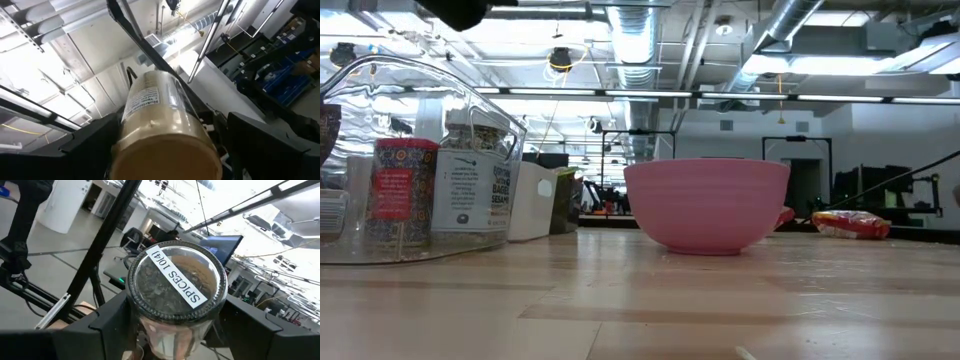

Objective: Pick & Place Food Item
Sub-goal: Put the gold spice bottle into the transparent bin

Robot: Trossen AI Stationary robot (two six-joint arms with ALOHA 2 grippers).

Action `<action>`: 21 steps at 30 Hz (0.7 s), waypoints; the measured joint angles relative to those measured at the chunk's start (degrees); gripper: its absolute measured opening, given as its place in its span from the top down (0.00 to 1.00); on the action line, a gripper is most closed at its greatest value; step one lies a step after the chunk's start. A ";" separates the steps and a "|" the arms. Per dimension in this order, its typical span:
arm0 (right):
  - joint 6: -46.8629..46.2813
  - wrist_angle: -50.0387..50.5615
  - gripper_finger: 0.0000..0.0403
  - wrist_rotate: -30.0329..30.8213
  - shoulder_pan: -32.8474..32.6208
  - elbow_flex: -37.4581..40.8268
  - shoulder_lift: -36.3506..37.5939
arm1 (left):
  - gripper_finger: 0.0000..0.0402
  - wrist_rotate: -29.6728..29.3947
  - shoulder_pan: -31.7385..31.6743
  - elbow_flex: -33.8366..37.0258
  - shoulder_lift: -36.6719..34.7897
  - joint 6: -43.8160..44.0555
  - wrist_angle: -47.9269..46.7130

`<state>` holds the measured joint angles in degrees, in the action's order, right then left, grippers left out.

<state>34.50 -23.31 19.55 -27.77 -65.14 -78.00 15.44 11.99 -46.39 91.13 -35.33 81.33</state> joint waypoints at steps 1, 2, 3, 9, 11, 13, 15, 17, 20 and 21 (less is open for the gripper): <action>0.00 -0.04 0.37 -0.03 0.13 0.00 0.00 | 0.09 0.04 0.00 0.00 0.00 0.00 -0.45; 0.01 -0.11 0.37 -0.06 0.14 0.00 0.00 | 0.10 0.04 -0.02 0.00 -0.02 0.01 -1.16; 0.02 -0.21 0.37 -0.16 0.11 0.02 0.00 | 0.10 0.03 0.00 0.00 -0.02 0.01 -1.89; 0.17 -1.30 0.37 -2.80 0.11 0.04 0.00 | 0.13 -0.66 -0.18 0.00 -0.02 0.87 -3.15; 0.30 -2.31 0.37 -3.15 0.08 0.02 0.00 | 0.12 -1.54 -0.47 0.00 -0.02 0.95 -3.47; 0.63 -2.75 0.37 -3.19 -0.12 -0.02 0.02 | 0.12 -1.53 -0.52 0.02 -0.02 1.02 -3.46; 0.65 -2.65 0.37 -3.19 -0.18 -0.02 0.02 | 0.11 -1.56 -0.47 0.02 -0.02 1.11 -3.45; 0.63 -2.60 0.37 -3.23 0.07 -0.02 0.02 | 0.12 -1.58 -0.39 0.02 -0.02 1.11 -3.40; 0.63 -2.62 0.37 -3.24 0.18 -0.02 0.02 | 0.13 -1.62 -0.39 0.02 -0.02 1.13 -3.35; 0.63 -2.58 0.37 -3.20 0.25 -0.02 0.02 | 0.13 -1.64 -0.39 0.02 -0.02 1.13 -3.33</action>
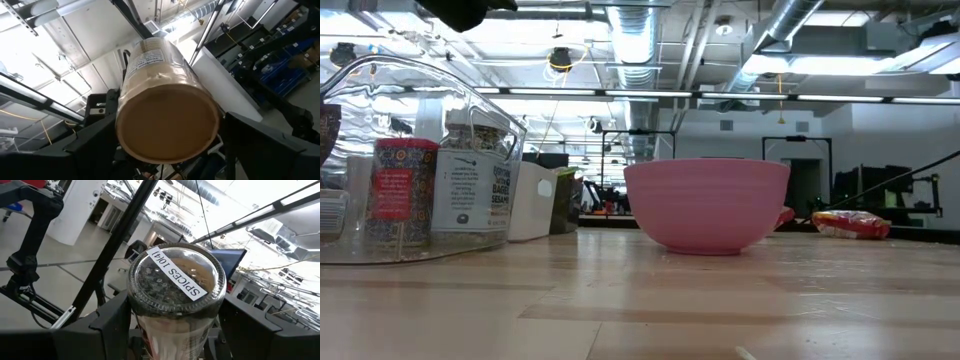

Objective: Pick & Place Food Item
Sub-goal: Put the gold spice bottle into the transparent bin

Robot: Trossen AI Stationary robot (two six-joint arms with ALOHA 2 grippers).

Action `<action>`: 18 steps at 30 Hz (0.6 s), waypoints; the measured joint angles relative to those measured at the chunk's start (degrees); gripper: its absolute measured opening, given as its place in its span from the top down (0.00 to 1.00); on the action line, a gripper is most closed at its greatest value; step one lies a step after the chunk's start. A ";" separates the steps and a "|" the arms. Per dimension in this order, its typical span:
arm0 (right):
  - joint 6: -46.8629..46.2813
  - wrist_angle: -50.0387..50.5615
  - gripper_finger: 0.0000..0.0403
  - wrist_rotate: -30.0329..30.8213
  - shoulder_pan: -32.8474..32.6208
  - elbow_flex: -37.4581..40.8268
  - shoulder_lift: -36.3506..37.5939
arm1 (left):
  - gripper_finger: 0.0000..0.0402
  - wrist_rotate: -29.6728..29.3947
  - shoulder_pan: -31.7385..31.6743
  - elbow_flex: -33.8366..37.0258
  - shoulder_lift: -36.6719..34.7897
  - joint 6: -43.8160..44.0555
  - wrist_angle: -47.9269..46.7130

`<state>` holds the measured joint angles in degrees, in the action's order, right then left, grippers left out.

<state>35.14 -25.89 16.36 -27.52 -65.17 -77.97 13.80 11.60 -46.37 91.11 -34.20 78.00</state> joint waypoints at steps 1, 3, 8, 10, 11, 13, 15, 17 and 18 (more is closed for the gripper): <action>-0.02 0.06 0.37 -0.02 0.15 0.00 0.00 | 0.13 0.00 0.00 0.00 0.00 0.11 0.00; -0.04 0.17 0.37 -0.02 0.36 0.00 0.00 | 0.14 0.00 0.00 0.00 0.00 0.45 0.13; -0.17 0.32 0.37 -0.01 0.73 0.00 0.00 | 0.15 0.00 0.00 0.00 0.00 0.62 1.01; -0.18 0.45 0.37 0.00 0.98 0.00 0.00 | 0.15 -0.01 0.00 0.02 0.00 0.85 1.10; -0.22 0.50 0.37 -0.02 1.09 0.00 -0.02 | 0.15 -0.06 0.00 0.02 0.00 1.45 1.35; -0.20 0.25 0.37 0.04 1.13 0.00 -0.33 | 0.16 -0.09 0.00 0.02 0.00 2.16 1.48; -0.17 -0.02 0.37 0.13 1.25 0.00 -0.97 | 0.18 -0.07 0.00 0.02 0.00 2.34 1.39; -0.20 0.27 0.37 0.12 1.45 0.02 -1.34 | 0.21 -0.04 0.00 0.02 0.00 2.54 1.40; -0.21 0.00 0.37 0.15 1.46 0.02 -1.57 | 0.24 -0.11 0.00 0.02 0.00 3.03 1.47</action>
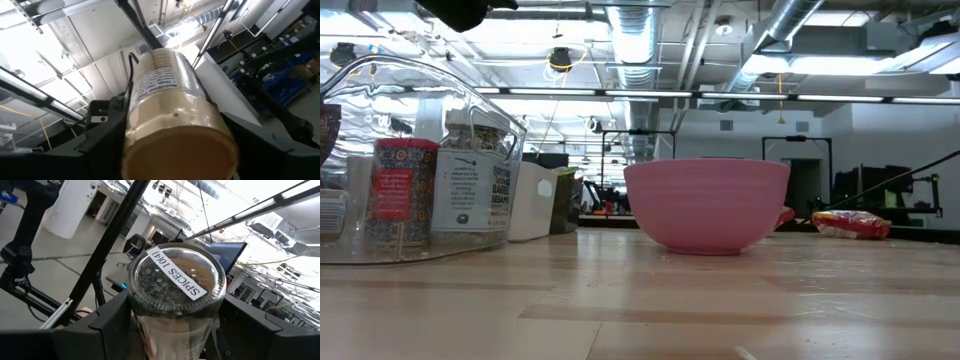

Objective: Pick & Place Food Item
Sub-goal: Put the gold spice bottle into the transparent bin

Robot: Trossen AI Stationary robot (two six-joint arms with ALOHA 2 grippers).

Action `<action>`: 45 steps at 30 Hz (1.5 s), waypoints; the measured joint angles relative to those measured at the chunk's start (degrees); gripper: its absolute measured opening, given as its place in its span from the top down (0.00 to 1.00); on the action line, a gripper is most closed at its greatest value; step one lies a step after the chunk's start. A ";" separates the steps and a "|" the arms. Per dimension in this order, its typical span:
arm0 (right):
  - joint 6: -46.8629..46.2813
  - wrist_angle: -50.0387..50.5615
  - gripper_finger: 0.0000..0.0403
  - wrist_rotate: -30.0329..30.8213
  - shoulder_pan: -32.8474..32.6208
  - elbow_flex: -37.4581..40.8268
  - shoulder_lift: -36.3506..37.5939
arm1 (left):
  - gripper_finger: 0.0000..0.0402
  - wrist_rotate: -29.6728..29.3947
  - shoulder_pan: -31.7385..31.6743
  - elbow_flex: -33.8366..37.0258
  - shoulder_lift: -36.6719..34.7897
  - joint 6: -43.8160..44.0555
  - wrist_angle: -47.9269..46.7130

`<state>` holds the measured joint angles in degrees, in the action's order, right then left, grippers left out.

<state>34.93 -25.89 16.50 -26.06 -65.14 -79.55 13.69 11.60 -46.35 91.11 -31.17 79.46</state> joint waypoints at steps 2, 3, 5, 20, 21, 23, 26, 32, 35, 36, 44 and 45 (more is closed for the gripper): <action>0.28 -0.42 0.37 0.07 0.27 0.00 -0.30 | 0.29 0.13 -0.04 0.02 0.00 0.32 0.07; 0.31 -0.44 0.37 0.18 0.28 0.00 -0.30 | 0.32 0.07 -0.04 0.02 0.00 0.33 -0.06; 0.27 -0.51 0.37 0.09 0.28 0.00 -0.24 | 0.33 -0.14 -0.04 0.02 -0.05 0.38 -0.33; 0.02 0.41 0.16 4.56 -3.63 -0.23 4.69 | 0.33 -2.98 -0.04 0.31 -0.07 0.73 -7.00; -0.01 1.39 0.14 5.48 -4.23 -0.24 5.75 | 0.33 -3.24 -0.04 0.33 -0.36 0.53 -9.28; -0.42 4.50 0.11 7.97 -5.48 -0.22 7.24 | 0.33 -4.79 -0.02 0.33 -2.11 0.19 -13.70; -2.93 9.08 0.10 11.61 -7.22 -0.09 9.04 | 0.33 -10.14 0.11 0.08 -5.92 -0.03 -22.69; -11.30 20.59 0.12 18.85 -10.47 -0.10 10.71 | 0.33 -24.27 1.83 -0.81 -16.71 -1.10 -51.05; -13.73 23.95 0.13 24.02 -11.52 -0.04 10.73 | 0.33 -31.21 3.65 -3.17 -21.27 1.89 -66.07; -14.31 24.63 0.13 25.88 -11.85 -0.04 10.77 | 0.33 -33.17 4.18 -4.42 -22.35 3.61 -70.97; -22.34 31.90 0.14 30.13 -12.22 -0.04 10.75 | 0.33 -41.64 6.80 -17.07 -24.30 17.74 -106.95; -23.24 32.63 0.14 30.13 -12.22 -0.04 10.75 | 0.33 -41.79 6.73 -18.61 -23.85 19.77 -109.99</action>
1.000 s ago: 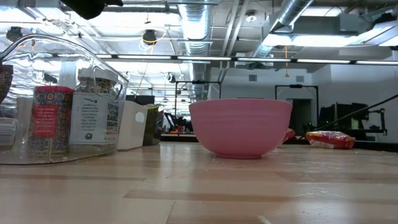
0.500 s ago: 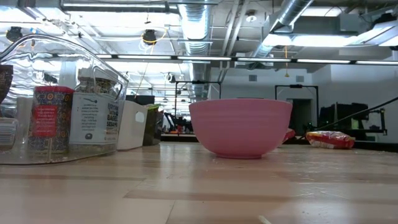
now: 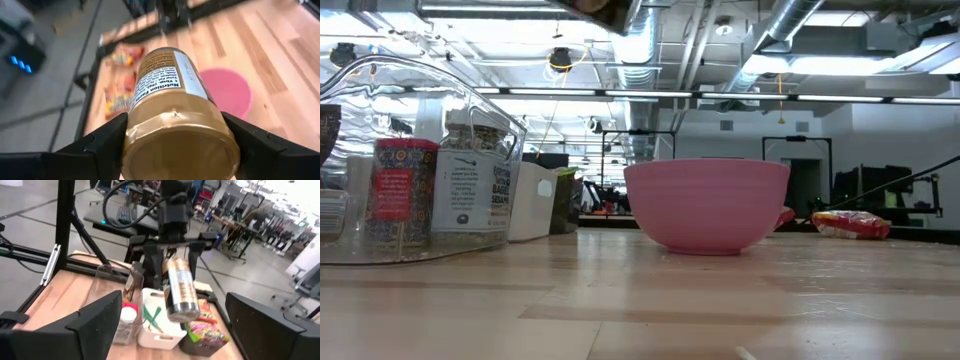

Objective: Pick & Place Food Item
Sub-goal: Put the gold spice bottle into the transparent bin

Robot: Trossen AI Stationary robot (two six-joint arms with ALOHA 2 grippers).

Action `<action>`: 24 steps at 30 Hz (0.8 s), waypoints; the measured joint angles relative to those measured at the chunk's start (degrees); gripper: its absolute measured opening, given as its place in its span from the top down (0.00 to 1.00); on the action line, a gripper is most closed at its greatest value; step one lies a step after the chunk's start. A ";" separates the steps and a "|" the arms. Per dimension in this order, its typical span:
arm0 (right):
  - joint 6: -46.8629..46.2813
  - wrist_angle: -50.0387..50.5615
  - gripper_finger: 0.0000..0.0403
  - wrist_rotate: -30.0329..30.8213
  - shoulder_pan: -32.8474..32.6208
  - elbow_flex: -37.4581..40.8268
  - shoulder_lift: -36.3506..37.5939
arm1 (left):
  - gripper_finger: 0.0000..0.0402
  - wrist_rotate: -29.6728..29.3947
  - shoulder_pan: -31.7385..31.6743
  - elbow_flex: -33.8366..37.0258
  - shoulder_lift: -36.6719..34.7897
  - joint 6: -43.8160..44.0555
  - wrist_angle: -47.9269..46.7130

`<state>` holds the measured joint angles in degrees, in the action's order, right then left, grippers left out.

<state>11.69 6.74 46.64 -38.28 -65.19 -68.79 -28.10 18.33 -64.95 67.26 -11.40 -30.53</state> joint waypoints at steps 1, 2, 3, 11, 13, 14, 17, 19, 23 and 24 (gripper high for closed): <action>-0.88 0.73 0.14 -0.02 0.00 0.00 0.00 | 0.33 -0.15 -0.02 -1.37 0.39 1.97 -3.27; -1.65 1.40 0.14 -0.03 0.00 0.00 0.00 | 0.33 -0.36 0.00 -2.68 0.84 4.08 -7.23; -2.39 2.07 0.14 -0.03 0.02 0.00 0.00 | 0.33 -0.51 0.00 -3.85 1.45 6.15 -11.07; -7.14 6.32 0.14 -0.02 0.04 0.00 -0.02 | 0.33 5.75 1.10 -12.25 8.02 25.13 -35.48; -7.93 7.11 0.14 -0.03 0.04 0.00 -0.02 | 0.33 9.17 2.26 -13.71 9.77 30.11 -40.23; -8.37 7.48 0.14 -0.03 0.04 0.00 -0.02 | 0.33 11.15 2.90 -14.47 10.55 32.66 -42.89; -8.68 7.89 0.14 -0.03 0.04 0.00 -0.02 | 0.33 17.08 5.21 -16.57 12.62 40.41 -49.03; -8.45 7.81 0.14 -0.03 0.04 0.00 0.05 | 0.33 20.91 6.92 -17.71 13.66 45.50 -51.78; -8.25 7.80 0.14 -0.03 0.12 0.00 0.73 | 0.33 29.02 10.20 -18.64 14.96 54.94 -54.14; -8.23 7.76 0.14 -0.03 0.15 -0.02 0.75 | 0.33 31.13 10.93 -18.64 15.32 57.15 -54.14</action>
<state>3.46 14.50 46.61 -38.13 -65.21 -68.04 3.04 29.25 -83.59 82.58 45.76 -84.66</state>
